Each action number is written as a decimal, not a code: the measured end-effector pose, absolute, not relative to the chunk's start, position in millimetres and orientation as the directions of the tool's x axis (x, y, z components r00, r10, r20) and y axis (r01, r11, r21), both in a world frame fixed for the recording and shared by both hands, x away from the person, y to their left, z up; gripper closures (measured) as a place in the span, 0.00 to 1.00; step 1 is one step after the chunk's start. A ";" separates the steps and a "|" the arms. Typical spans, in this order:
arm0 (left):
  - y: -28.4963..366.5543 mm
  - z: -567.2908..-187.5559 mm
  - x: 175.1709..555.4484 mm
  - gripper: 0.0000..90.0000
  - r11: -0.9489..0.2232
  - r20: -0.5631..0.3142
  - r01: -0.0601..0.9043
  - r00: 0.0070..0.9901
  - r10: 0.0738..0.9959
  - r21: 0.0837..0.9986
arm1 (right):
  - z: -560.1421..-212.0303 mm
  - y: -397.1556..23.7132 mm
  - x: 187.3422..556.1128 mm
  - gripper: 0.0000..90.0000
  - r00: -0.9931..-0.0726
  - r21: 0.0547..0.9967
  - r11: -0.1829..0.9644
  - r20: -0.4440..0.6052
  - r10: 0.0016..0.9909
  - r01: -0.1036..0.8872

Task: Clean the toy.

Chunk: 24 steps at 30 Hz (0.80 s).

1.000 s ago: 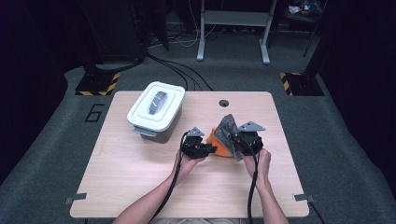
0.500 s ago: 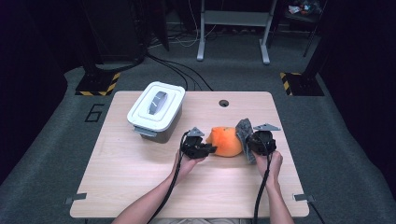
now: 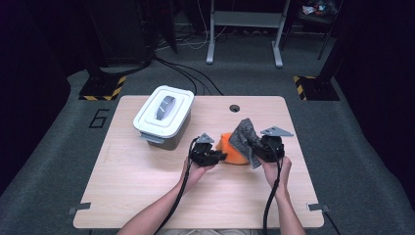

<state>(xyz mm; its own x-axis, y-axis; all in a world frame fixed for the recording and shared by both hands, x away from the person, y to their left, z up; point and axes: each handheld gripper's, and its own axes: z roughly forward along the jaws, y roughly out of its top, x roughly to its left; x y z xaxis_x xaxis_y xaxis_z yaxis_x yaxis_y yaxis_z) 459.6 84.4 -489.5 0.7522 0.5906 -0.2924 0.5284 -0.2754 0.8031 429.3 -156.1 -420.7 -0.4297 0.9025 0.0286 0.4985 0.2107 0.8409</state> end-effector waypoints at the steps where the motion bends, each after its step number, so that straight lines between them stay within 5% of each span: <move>1: 84.4 -489.5 459.7 0.83 -0.277 -0.291 0.527 0.753 0.590 0.803 | -417.8 -147.5 427.7 0.78 -0.453 0.842 0.232 0.016 0.891 0.486; 10: 86.7 -489.7 460.4 0.83 -0.280 -0.294 0.531 0.753 0.589 0.800 | -419.9 -116.7 431.7 0.78 -0.490 0.822 0.333 -0.077 0.868 0.462; 24: 84.9 -489.8 459.9 0.83 -0.279 -0.292 0.529 0.753 0.589 0.802 | -438.7 -170.2 442.2 0.78 -0.378 0.800 0.221 0.009 0.926 0.558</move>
<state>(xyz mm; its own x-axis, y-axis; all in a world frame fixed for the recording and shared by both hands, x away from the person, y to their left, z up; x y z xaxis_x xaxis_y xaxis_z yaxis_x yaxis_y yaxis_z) 459.9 84.9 -489.8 0.7534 0.5891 -0.2922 0.5288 -0.2786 0.8017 442.2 -170.2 -438.7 -0.3783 0.9256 0.0087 0.5581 0.2206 0.7999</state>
